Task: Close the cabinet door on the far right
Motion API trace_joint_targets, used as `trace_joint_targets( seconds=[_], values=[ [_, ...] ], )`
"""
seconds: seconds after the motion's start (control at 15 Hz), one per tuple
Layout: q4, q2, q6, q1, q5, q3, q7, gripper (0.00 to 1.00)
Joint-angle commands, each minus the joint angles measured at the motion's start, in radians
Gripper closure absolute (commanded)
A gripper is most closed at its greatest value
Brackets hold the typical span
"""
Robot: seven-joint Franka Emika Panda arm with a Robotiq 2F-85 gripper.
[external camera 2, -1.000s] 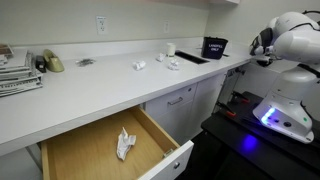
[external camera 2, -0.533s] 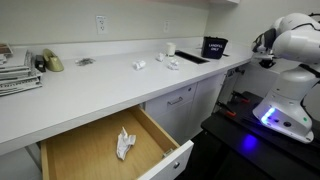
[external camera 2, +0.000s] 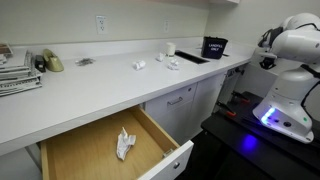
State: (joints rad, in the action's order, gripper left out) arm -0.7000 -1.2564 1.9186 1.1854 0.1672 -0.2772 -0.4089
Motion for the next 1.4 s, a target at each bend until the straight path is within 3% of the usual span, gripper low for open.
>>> trace_joint_targets(
  seconds=[0.0,0.4,0.6,0.93,1.33],
  values=[
    [-0.036,0.036,-0.115,0.044,0.074,0.069,0.038,1.0],
    [-0.078,0.073,-0.305,0.076,0.126,0.138,0.064,1.0],
    [-0.107,0.096,-0.34,0.09,0.163,0.176,0.106,1.0],
    [-0.239,0.173,-0.265,0.104,0.243,0.219,0.16,1.0],
    [-0.48,0.299,-0.076,0.083,0.329,0.244,0.248,1.0]
  ],
)
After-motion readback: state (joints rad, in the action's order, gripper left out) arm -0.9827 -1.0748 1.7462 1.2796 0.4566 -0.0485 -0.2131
